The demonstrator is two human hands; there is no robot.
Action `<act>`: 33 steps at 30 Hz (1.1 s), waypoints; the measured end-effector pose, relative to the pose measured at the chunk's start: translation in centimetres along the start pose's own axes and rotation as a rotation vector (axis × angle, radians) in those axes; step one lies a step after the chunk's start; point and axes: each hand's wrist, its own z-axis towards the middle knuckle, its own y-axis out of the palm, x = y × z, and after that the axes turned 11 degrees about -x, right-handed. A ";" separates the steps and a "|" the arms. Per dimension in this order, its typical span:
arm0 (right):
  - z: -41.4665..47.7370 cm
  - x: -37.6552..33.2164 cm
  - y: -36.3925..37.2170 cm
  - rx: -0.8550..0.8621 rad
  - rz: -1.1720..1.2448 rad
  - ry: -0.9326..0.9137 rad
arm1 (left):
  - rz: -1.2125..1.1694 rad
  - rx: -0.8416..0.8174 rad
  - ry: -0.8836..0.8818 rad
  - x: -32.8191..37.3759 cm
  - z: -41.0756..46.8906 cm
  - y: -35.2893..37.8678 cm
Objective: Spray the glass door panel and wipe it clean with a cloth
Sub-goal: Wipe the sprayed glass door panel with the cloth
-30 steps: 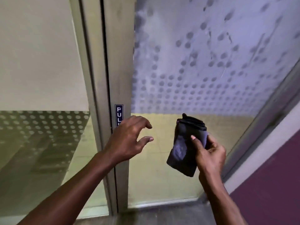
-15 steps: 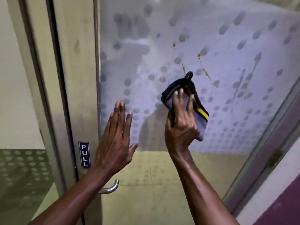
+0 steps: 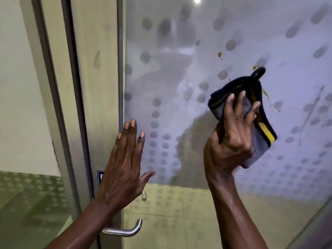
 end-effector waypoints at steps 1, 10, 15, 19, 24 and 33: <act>0.3 -2.0 0.9 -0.010 -0.016 -0.060 | -0.018 0.000 0.006 -0.3 0.1 0.2; -8.1 -3.4 2.1 -0.281 -0.233 -0.298 | -0.014 0.000 0.109 -2.2 0.3 1.3; 3.6 -6.0 1.5 -0.026 -0.030 -0.049 | -0.042 -0.011 0.117 -2.5 0.3 1.5; 6.1 -9.5 3.9 -0.027 -0.119 -0.211 | -0.034 0.005 0.123 -2.5 0.4 1.8; -3.9 -7.4 3.9 -0.328 -0.236 -0.434 | -0.036 0.040 0.145 -2.7 0.4 2.1; 9.8 -5.6 0.3 -0.097 -0.065 -0.190 | -0.103 0.001 0.106 -1.9 0.4 0.8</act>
